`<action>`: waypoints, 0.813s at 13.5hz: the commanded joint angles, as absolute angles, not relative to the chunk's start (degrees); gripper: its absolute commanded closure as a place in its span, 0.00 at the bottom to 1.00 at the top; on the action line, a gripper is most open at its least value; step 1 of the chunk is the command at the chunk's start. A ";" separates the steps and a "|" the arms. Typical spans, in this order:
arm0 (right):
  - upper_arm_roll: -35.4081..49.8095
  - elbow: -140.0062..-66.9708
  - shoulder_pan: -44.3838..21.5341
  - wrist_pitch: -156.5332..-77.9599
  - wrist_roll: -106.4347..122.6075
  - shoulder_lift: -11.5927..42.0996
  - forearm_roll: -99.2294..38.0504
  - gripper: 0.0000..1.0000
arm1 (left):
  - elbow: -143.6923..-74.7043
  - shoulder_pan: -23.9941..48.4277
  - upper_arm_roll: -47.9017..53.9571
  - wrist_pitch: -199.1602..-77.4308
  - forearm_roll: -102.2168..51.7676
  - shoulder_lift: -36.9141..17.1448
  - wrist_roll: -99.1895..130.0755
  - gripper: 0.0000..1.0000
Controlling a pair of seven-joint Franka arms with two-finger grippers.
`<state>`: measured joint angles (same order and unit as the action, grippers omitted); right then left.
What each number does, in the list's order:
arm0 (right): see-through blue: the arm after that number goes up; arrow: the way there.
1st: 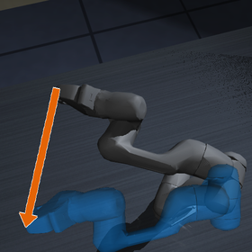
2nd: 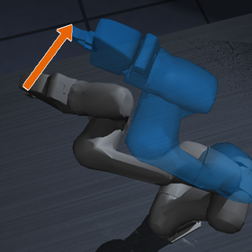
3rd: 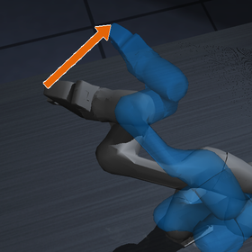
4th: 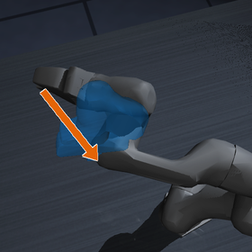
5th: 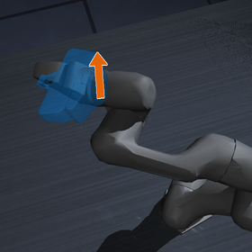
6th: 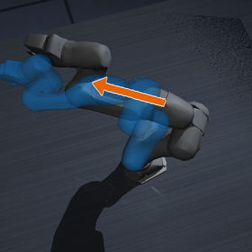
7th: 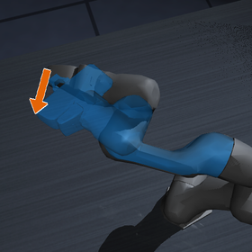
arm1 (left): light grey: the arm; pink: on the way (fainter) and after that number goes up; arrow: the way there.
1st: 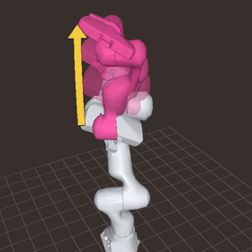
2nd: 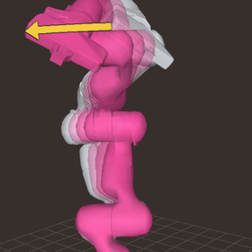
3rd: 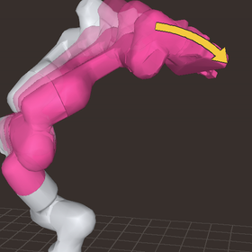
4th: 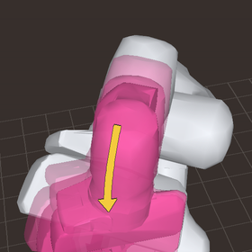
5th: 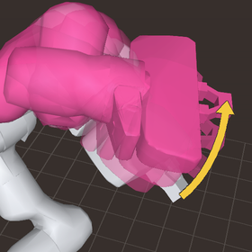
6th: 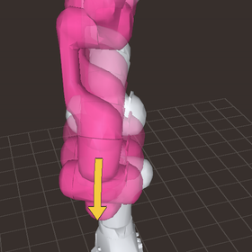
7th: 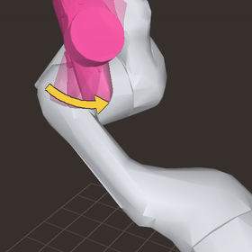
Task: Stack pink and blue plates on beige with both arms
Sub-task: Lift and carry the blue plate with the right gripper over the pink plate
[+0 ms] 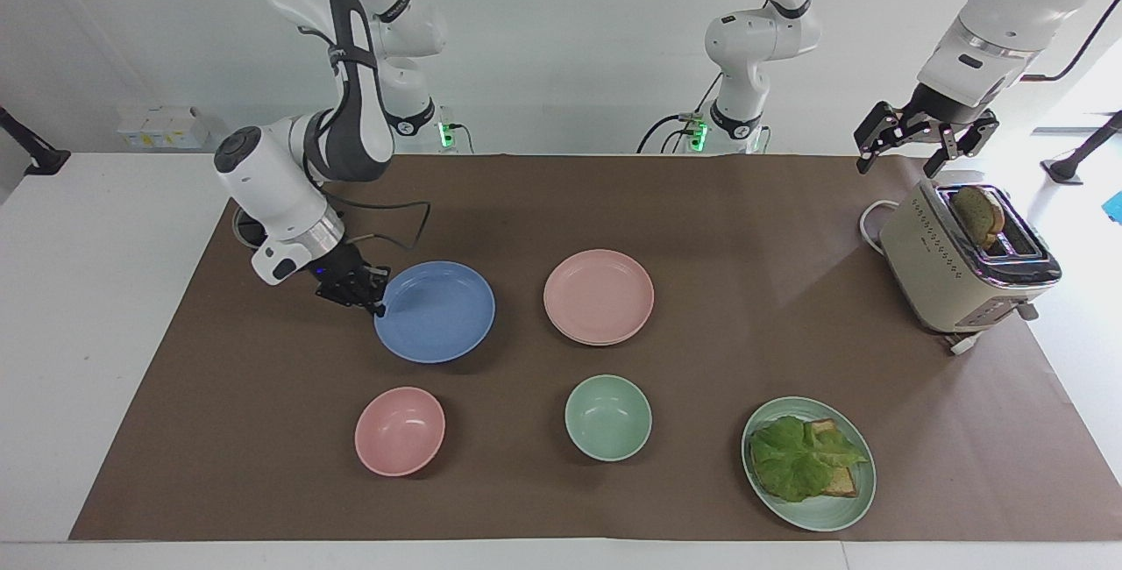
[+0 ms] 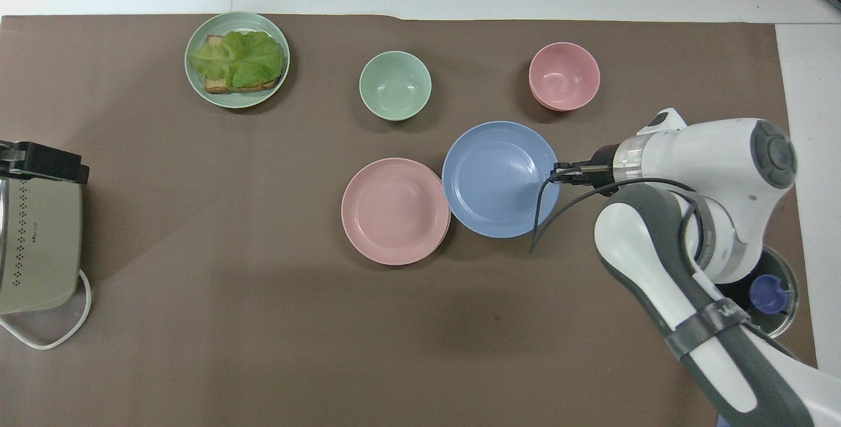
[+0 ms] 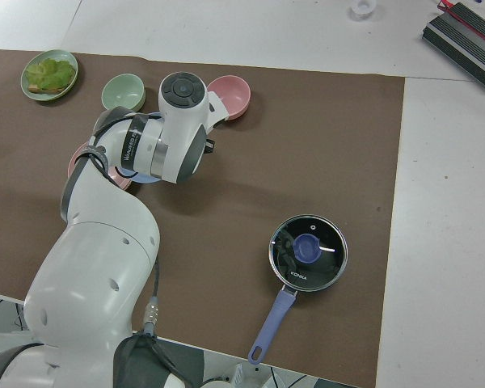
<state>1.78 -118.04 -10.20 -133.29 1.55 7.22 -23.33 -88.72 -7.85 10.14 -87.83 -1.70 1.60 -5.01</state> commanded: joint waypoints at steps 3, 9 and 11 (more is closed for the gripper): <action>1.58 -116.10 -18.43 -134.20 -9.38 8.96 -24.43 1.00 | -88.24 -7.91 10.28 -86.84 -0.70 1.76 -5.71 0.00; 1.58 -116.80 -25.49 -140.79 -16.96 13.09 -24.35 1.00 | -88.24 -7.91 10.28 -86.75 -0.70 1.76 -5.71 0.00; 1.58 -117.07 -25.84 -140.80 -16.88 13.18 -24.35 1.00 | -88.24 -7.91 10.28 -86.75 -0.70 1.76 -5.71 0.00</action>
